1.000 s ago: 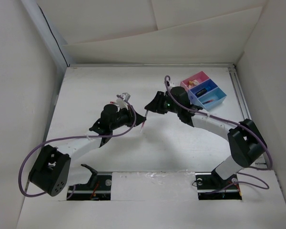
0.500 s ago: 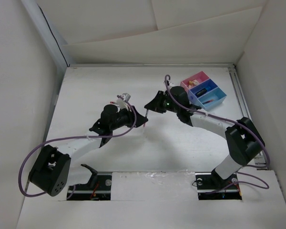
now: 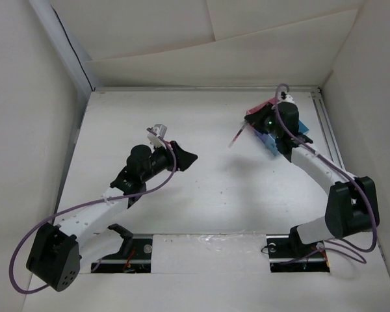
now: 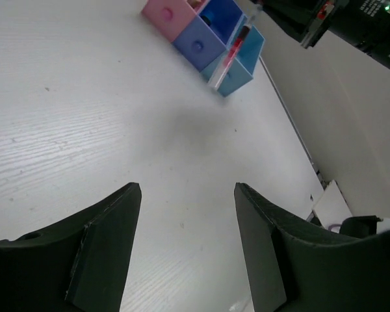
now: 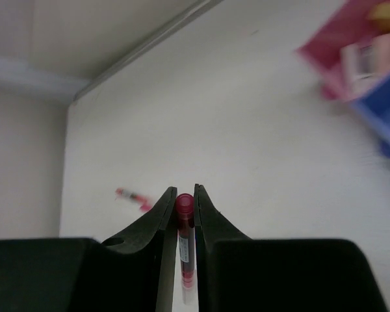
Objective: Sort the stationery into containers
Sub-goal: Place the stationery into the container
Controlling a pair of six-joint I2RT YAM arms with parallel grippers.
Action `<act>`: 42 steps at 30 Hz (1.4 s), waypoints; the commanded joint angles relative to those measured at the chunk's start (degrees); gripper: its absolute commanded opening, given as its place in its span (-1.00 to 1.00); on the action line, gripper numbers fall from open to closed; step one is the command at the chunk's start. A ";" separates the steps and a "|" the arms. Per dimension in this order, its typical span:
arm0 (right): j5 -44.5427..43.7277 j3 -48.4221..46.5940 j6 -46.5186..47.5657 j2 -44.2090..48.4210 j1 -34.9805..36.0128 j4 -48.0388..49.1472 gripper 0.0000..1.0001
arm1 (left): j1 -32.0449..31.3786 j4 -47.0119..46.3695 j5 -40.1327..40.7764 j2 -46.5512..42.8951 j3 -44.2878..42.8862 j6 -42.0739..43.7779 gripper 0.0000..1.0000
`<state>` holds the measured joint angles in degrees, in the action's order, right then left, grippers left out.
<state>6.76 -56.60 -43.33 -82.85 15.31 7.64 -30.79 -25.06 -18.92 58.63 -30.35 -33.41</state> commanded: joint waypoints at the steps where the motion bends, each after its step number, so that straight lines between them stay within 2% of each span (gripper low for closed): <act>1: -15.75 -3.51 0.97 2.34 -4.93 -6.90 -1.00 | -0.24 3.34 6.32 -2.46 -0.68 0.37 0.13; 5: -27.83 -6.67 -2.28 0.42 -13.00 -11.50 -1.00 | -0.24 8.09 13.88 -1.86 0.03 -0.25 0.13; 8: -31.62 -11.42 -5.96 -3.45 -16.62 -18.15 -1.00 | -0.24 9.58 17.94 -1.24 0.55 -2.01 0.10; 12: -35.75 -12.92 -7.21 -4.60 -20.84 -19.77 -1.00 | -0.24 10.12 18.73 -0.62 1.78 -2.54 0.08; 16: -37.26 -12.92 -7.82 -6.97 -22.78 -19.77 -1.00 | -0.24 10.73 20.32 -0.62 1.78 -2.54 0.08; 24: -37.79 -14.25 -8.96 -12.42 -22.78 -21.62 -1.00 | -0.24 14.95 29.01 -3.26 1.17 -4.38 0.08; 34: -34.44 -13.72 -7.82 -13.48 -19.53 -20.91 -0.42 | 2.31 18.29 33.94 -2.03 0.64 -7.89 0.08; 35: -34.45 -13.71 -7.82 -13.48 -19.01 -20.91 -0.17 | 2.31 18.29 33.95 -2.03 0.64 -7.90 0.08; 38: -33.93 -13.19 -7.82 -12.17 -19.00 -20.91 0.22 | 2.31 19.43 35.44 -0.98 0.12 -7.90 0.11; 39: -33.92 -13.19 -7.82 -11.29 -19.00 -20.91 0.44 | 2.31 19.43 36.14 -0.98 -0.41 -7.90 0.11; 42: -32.79 -12.05 -8.35 -7.79 -19.00 -20.30 0.73 | 2.31 19.43 37.45 0.34 -0.41 -8.43 0.11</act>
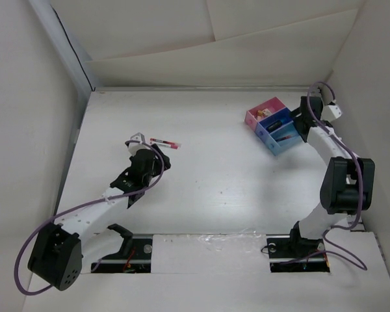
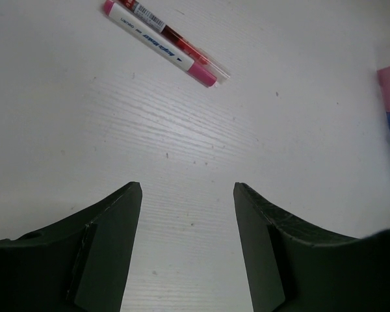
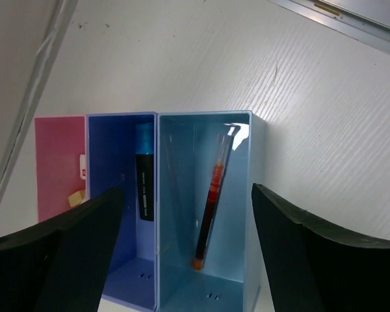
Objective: Sort the stationery into containers
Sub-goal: Place the stationery into the container, then grab a piece of stationery with the left arm
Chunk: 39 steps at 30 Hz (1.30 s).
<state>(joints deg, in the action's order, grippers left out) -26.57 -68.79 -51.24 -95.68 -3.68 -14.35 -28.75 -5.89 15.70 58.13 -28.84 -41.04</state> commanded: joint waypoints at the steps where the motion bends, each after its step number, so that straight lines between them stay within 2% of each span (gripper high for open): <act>1: 1.25 0.15 -0.44 6.02 -0.01 1.69 0.73 | 0.28 0.27 3.54 0.85 -2.44 -1.41 0.11; 4: 2.31 2.17 -0.44 10.94 -0.01 2.39 0.76 | 0.28 0.27 4.16 2.25 -3.76 -2.02 0.11; 10: 1.34 10.41 0.71 22.53 9.12 6.96 0.76 | 0.28 0.27 8.11 6.11 -5.08 -4.92 0.09; 13: 3.88 14.55 2.19 25.36 14.30 9.95 0.71 | 0.28 0.27 9.51 8.66 -5.61 -6.24 0.00; 15: 6.16 16.14 3.25 27.29 18.42 11.71 0.39 | 0.80 1.58 11.27 10.24 -7.45 -8.09 -0.07; 16: 6.70 16.84 3.78 27.82 19.84 12.23 0.16 | 0.80 2.19 11.28 11.99 -7.98 -8.79 -0.09; 17: 6.70 17.37 4.30 28.61 21.42 12.24 -0.43 | 0.80 2.81 12.15 12.79 -8.51 -8.80 -0.09; 18: 6.70 18.25 4.92 28.62 23.00 12.94 -0.67 | 0.80 2.81 12.16 13.58 -9.30 -9.49 -0.11; 21: 7.58 18.78 7.29 28.62 29.77 13.64 -1.00 | 1.50 3.34 13.48 16.75 -10.88 -10.29 -0.14; 23: 6.71 18.78 8.79 28.62 34.34 13.65 -1.00 | 3.17 3.34 12.16 19.37 -12.55 -10.99 -0.17; 28: 5.39 18.78 10.73 26.87 39.27 14.17 -0.95 | 8.79 1.59 4.53 25.80 -15.36 -11.52 -0.17; 33: 6.26 18.78 12.04 26.25 39.81 14.17 -0.89 | 10.21 1.58 3.98 29.23 -17.12 -12.66 -0.17; 39: 8.55 18.78 13.10 26.95 39.81 14.17 -0.63 | 10.21 1.58 4.51 29.23 -17.74 -13.72 -0.17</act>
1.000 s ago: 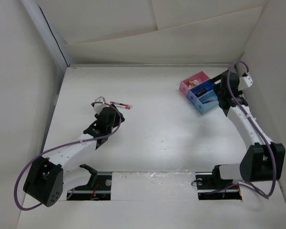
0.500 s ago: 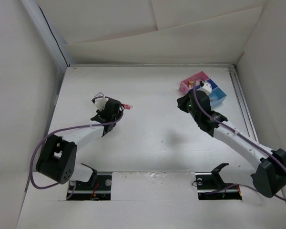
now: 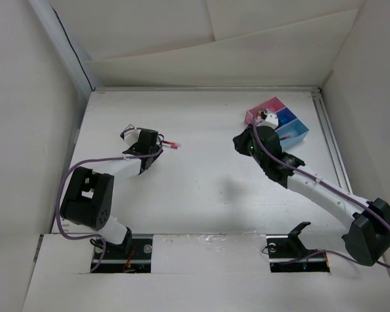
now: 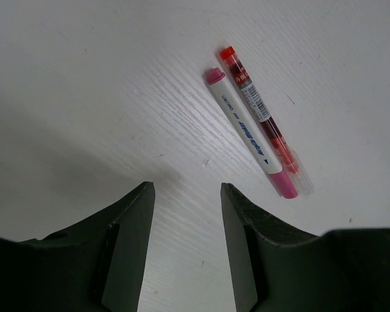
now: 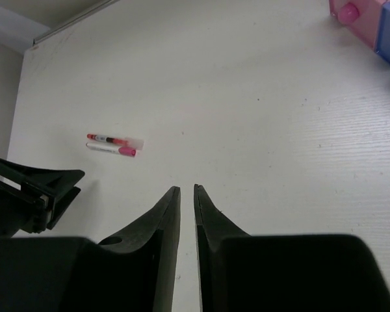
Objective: Sort the stationery into containers
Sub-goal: Grab a piece of stationery with the left arm
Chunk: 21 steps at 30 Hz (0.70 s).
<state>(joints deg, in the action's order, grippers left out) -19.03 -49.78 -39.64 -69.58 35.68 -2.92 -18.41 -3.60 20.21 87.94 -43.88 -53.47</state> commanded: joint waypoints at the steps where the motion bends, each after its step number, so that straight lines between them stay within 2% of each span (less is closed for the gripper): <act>1: 1.01 -0.23 1.49 0.85 0.44 2.74 -0.59 | -0.13 -0.71 0.62 0.12 -3.23 -1.28 -0.17; 7: 2.50 -0.76 2.11 0.85 0.44 2.74 -0.39 | -0.13 1.48 0.62 3.81 -6.30 -1.28 -0.17; 12: 2.50 -0.76 2.11 0.85 0.44 2.74 -0.37 | 0.39 1.40 0.01 7.24 -7.98 -1.28 -0.17; 21: 3.73 -0.76 2.11 -0.29 0.44 2.74 -0.35 | 1.01 0.17 -0.78 7.77 -7.27 -1.28 -0.17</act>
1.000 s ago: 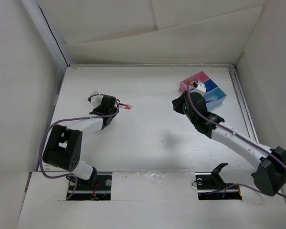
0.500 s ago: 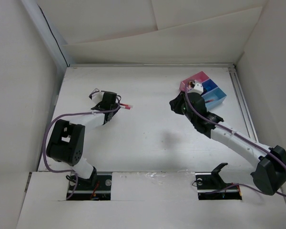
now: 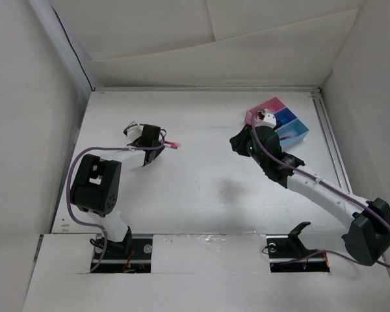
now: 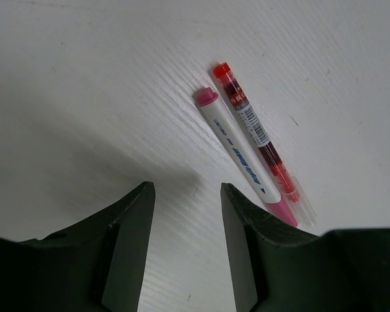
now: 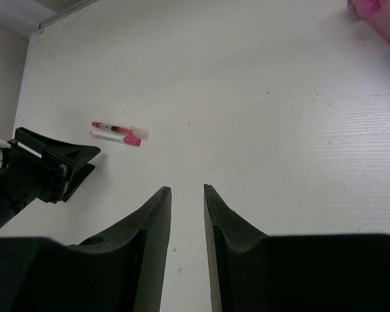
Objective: Sort the stationery into containers
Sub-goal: Grab a piece of stationery with the left arm
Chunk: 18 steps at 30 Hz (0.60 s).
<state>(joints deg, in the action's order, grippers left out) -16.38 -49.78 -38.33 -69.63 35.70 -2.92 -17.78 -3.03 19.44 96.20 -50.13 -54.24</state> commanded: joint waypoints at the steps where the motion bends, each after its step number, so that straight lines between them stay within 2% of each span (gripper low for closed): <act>1: 1.09 -0.76 0.80 -0.25 0.42 2.74 -0.35 | 0.38 -0.40 -0.02 -0.49 -1.02 -0.52 -0.17; 7: 1.09 -1.29 0.80 -0.78 0.42 2.74 -0.35 | 0.38 -1.01 -0.02 0.04 -2.07 -0.52 -0.17; 12: 1.09 -1.29 0.80 -0.78 0.42 2.74 -0.35 | 2.22 2.67 -1.77 5.30 -7.17 -0.52 -0.17; 15: 1.09 -1.29 0.80 -0.78 0.42 2.74 -0.35 | 2.22 2.68 -1.78 6.01 -7.79 0.01 -0.27; 18: 1.09 -1.29 0.80 -0.78 0.42 2.74 -0.35 | 2.22 3.20 -1.78 6.01 -7.79 0.01 -0.27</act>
<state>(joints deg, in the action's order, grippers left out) -15.59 -49.78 -38.30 -70.32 35.73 -2.92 -15.68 -2.31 18.00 102.15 -56.82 -54.33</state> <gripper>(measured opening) 0.327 0.366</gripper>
